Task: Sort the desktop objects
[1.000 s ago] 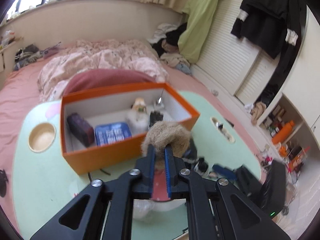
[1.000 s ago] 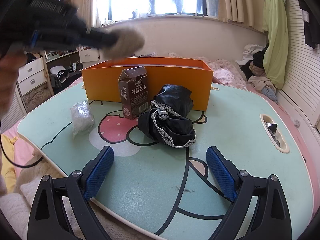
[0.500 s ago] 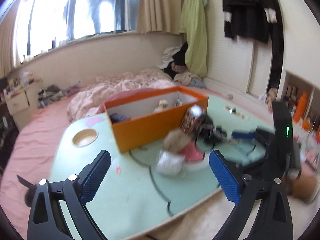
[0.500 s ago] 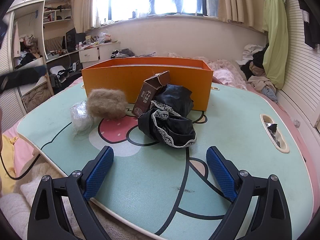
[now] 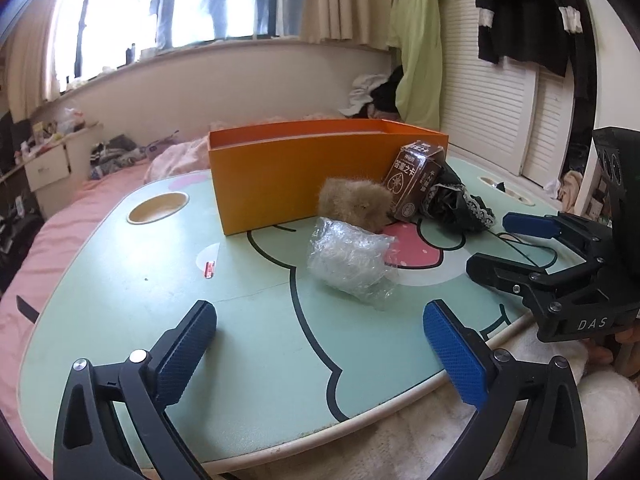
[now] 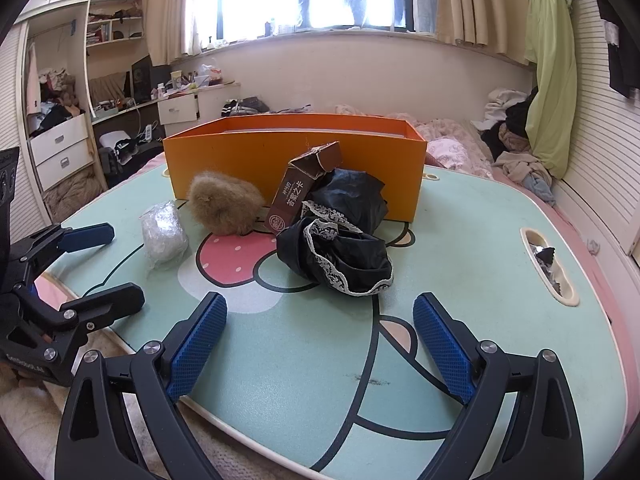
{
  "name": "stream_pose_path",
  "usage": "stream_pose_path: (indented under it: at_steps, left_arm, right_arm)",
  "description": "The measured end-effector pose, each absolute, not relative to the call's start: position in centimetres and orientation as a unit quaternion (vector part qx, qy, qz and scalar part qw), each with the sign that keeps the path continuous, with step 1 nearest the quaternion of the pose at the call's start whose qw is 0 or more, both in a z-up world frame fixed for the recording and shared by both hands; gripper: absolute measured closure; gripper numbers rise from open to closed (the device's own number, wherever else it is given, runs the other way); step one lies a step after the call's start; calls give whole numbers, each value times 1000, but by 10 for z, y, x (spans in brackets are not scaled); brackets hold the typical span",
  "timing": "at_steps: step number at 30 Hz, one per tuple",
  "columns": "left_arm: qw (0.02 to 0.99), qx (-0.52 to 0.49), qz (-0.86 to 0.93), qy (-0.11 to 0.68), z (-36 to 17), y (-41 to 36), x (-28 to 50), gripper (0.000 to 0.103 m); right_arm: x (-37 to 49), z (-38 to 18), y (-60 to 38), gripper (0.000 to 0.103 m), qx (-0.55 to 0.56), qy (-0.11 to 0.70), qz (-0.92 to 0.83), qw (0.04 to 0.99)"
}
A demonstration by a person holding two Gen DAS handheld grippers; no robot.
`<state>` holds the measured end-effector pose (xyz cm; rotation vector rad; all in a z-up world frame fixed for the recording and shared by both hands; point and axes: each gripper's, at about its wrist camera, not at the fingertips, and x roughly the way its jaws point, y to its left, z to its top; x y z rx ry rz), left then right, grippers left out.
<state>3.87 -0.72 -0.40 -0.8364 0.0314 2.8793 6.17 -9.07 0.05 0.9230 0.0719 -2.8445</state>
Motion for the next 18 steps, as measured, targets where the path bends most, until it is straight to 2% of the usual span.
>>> stream_pose_path:
  at_steps: [18]
  left_arm:
    - [71,-277,958,11,-5,-6,40,0]
  right_arm:
    - [63,0,-91,9,307,24,-948,74]
